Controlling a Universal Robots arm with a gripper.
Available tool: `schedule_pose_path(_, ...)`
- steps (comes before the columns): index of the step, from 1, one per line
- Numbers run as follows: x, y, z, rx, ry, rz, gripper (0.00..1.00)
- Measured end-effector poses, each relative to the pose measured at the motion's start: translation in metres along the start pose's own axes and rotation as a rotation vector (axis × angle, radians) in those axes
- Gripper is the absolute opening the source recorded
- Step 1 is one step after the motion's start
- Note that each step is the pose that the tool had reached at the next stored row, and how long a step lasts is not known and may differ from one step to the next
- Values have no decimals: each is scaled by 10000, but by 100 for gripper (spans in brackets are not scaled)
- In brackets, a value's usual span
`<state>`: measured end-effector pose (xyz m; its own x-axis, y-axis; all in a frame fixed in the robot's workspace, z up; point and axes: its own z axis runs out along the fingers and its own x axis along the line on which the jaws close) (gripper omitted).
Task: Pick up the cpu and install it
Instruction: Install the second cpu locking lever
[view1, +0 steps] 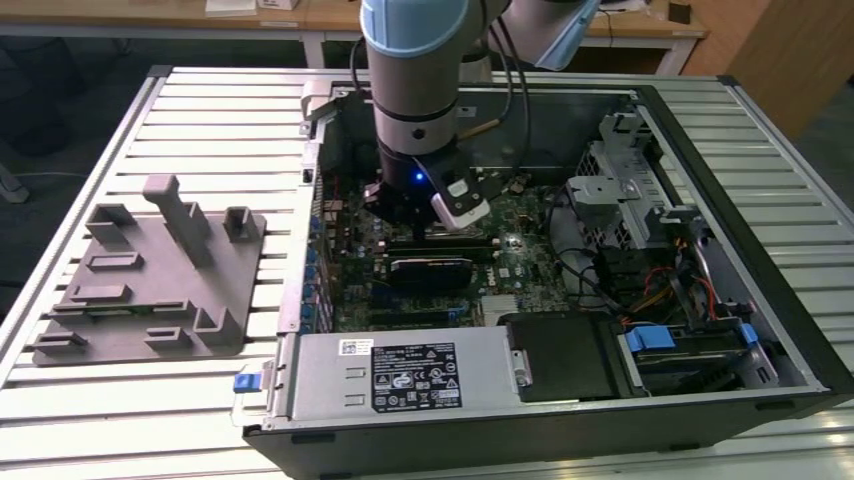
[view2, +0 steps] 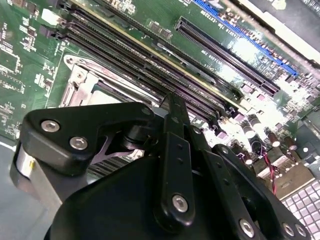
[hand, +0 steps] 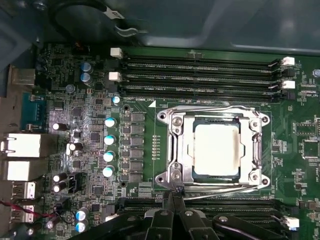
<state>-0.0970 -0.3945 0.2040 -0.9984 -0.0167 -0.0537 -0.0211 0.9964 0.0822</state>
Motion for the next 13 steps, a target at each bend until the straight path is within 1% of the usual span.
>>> schedule_pose_path(3,19,-26,13,-172,-5,-14,11)
schedule_pose_path(9,38,-44,48,-422,-9,-58,11)
schedule_pose_path(13,40,-45,66,-633,-11,-81,11)
